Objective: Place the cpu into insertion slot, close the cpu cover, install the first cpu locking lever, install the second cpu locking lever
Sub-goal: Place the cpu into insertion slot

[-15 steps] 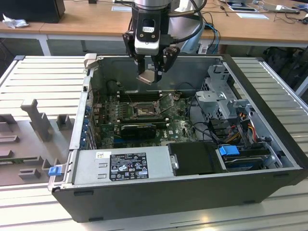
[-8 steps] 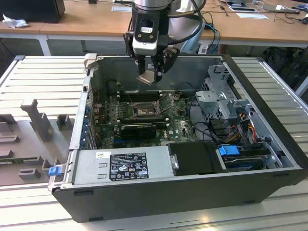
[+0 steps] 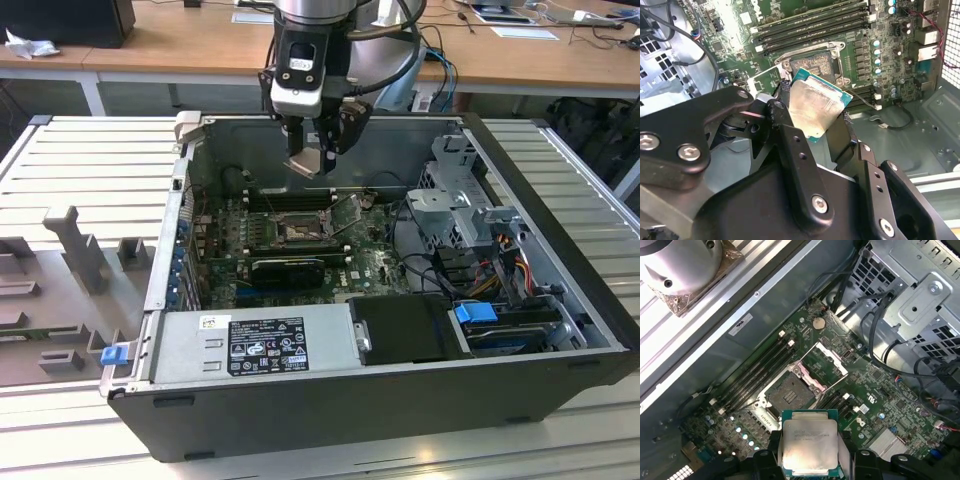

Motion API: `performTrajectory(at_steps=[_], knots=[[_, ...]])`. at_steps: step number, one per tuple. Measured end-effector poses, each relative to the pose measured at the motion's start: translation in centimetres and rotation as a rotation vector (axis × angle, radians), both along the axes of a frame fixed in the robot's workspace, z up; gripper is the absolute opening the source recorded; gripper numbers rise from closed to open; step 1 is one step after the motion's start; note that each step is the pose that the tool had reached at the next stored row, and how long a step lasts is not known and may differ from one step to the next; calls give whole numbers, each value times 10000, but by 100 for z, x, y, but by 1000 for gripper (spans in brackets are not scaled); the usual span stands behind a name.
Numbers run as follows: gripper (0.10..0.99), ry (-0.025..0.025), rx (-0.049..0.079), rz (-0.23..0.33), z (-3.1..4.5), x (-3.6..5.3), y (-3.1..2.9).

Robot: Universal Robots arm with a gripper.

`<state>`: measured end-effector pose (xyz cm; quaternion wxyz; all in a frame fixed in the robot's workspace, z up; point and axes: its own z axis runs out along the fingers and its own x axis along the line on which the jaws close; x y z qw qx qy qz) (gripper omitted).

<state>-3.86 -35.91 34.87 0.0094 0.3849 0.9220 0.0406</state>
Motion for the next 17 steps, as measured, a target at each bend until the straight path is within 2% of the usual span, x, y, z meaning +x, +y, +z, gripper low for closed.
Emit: performTrajectory(at_steps=[9,17], knots=[[533,-1,0,-414,-12,0,0],[533,0,0,-1602,-42,0,0]])
